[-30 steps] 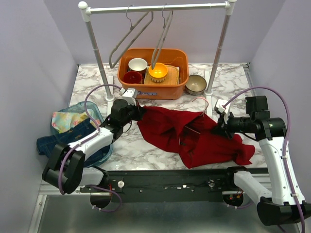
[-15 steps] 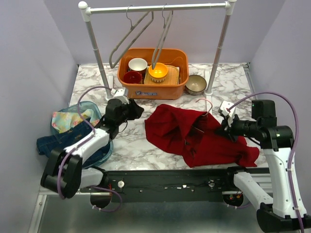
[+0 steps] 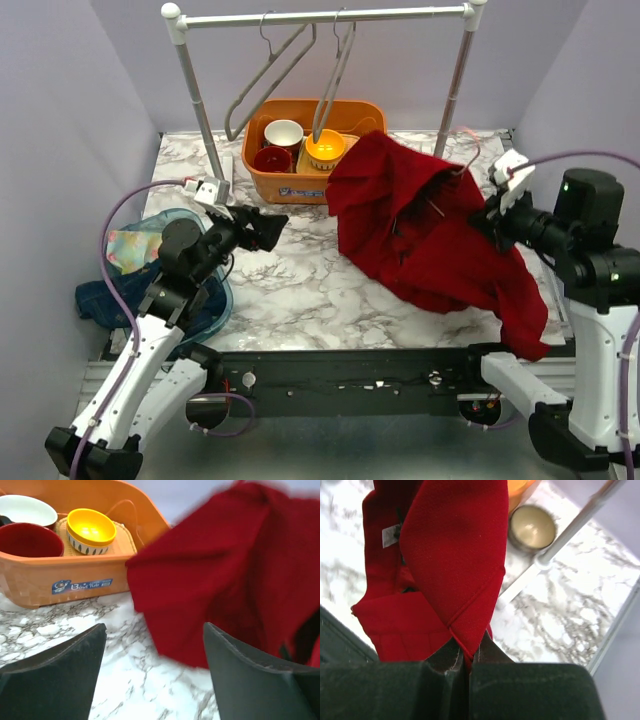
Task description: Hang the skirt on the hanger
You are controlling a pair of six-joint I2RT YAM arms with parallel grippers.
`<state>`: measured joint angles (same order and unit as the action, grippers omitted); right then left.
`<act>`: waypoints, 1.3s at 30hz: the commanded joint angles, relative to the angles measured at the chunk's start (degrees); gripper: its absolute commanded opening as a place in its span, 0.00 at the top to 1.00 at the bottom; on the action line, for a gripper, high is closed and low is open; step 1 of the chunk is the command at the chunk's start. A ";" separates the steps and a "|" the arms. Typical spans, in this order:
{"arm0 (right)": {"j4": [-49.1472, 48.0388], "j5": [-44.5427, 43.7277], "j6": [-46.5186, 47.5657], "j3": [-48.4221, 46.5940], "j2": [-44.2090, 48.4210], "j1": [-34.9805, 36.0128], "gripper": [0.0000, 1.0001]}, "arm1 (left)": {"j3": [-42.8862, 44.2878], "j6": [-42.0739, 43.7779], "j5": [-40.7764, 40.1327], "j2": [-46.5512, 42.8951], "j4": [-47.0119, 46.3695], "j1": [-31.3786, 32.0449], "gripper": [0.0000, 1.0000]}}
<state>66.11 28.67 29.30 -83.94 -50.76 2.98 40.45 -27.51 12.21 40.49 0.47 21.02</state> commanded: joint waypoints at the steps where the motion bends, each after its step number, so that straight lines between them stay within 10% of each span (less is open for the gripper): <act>1: -9.85 -2.83 -9.08 -14.19 -9.16 -0.35 0.99 | 5.77 11.49 6.42 -2.16 14.45 -0.01 0.06; 23: -23.21 -6.42 -26.31 -53.86 -52.06 0.35 0.99 | -7.31 18.54 6.60 -16.94 13.15 -0.01 0.03; 39: -26.91 -10.12 -24.12 -39.64 -51.55 2.46 0.87 | -7.40 18.98 6.78 -16.06 11.92 -0.10 0.03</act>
<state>43.88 18.94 3.53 -127.94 -106.67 5.30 33.30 -9.41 19.68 24.16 13.67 21.02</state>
